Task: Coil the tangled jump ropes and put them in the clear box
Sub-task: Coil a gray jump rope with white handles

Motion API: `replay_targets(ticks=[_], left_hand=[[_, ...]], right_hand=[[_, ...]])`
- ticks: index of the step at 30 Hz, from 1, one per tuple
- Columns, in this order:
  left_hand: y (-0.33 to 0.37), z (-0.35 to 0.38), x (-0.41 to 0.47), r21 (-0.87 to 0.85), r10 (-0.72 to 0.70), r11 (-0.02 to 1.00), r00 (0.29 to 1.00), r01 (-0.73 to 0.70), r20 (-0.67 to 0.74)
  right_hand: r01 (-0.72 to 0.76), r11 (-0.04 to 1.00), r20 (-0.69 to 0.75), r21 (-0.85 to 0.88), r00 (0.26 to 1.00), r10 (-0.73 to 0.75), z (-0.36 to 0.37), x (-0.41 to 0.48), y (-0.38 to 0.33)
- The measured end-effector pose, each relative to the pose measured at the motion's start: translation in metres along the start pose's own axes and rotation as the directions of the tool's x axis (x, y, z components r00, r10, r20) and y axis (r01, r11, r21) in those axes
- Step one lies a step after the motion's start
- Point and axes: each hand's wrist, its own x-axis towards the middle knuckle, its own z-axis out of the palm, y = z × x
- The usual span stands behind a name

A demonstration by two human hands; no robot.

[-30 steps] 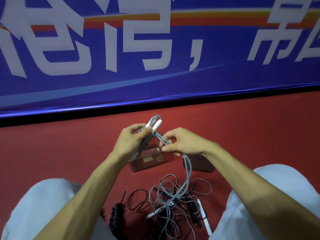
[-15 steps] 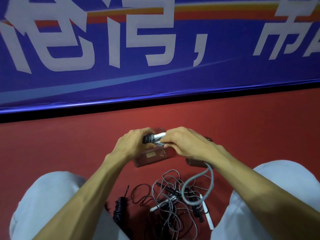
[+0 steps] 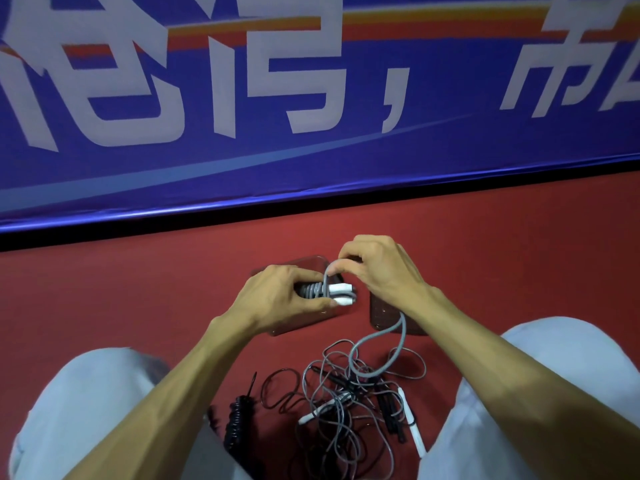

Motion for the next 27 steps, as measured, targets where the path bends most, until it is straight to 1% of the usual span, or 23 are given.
replay_targets(ticks=[2,4,6,7,9,11,12,13,17,21,23,26,27], left_hand=[[0.0,-0.003,0.0,-0.123,-0.019,0.992,1.0,0.019,0.004],[0.002,-0.009,-0.001,-0.348,-0.033,0.937,0.999,0.029,-0.005],[0.007,-0.018,-0.003,-0.579,-0.066,0.815,0.997,0.032,-0.038],[0.01,-0.022,-0.004,-0.657,-0.101,0.753,0.993,0.039,-0.058],[0.013,-0.025,-0.004,-0.769,-0.169,0.638,0.982,0.041,-0.088],[0.013,-0.026,-0.003,-0.853,-0.225,0.519,0.972,0.055,-0.074],[0.013,-0.026,-0.003,-0.876,-0.238,0.478,0.97,0.066,-0.057],[0.012,-0.025,-0.003,-0.885,-0.247,0.459,0.968,0.079,-0.041],[0.008,-0.023,0.0,-0.886,-0.316,0.446,0.948,0.127,-0.023],[0.006,-0.022,0.003,-0.909,-0.386,0.393,0.922,0.143,-0.022],[0.005,-0.02,0.004,-0.92,-0.402,0.367,0.915,0.142,-0.02],[0.001,-0.021,0.006,-0.948,-0.426,0.286,0.905,0.138,0.004],[0.0,-0.021,0.006,-0.951,-0.435,0.276,0.9,0.135,0.002]], right_hand=[[0.0,1.0,-0.015,0.009,1.0,0.0,0.0,0.0,0.002],[0.017,1.0,-0.027,-0.003,0.999,-0.017,0.003,0.0,0.004],[0.043,0.999,-0.01,0.006,0.999,-0.043,0.007,0.0,0.004],[0.055,0.998,0.004,0.017,0.998,-0.055,0.009,0.0,0.003],[0.05,0.997,0.038,0.055,0.998,-0.052,0.011,0.0,0.0],[0.006,0.995,0.102,0.099,0.995,-0.017,0.012,0.0,-0.003],[-0.02,0.993,0.127,0.118,0.992,0.004,0.013,0.0,-0.003],[-0.05,0.992,0.143,0.12,0.989,0.033,0.013,0.0,-0.004],[-0.145,0.982,0.166,0.119,0.978,0.125,0.013,0.0,-0.008],[-0.224,0.968,0.207,0.116,0.958,0.197,0.01,0.003,-0.012],[-0.214,0.969,0.247,0.122,0.952,0.179,0.009,0.003,-0.016],[-0.181,0.973,0.357,0.145,0.927,0.119,0.008,-0.001,-0.024],[-0.169,0.973,0.386,0.154,0.917,0.098,0.007,-0.001,-0.026]])
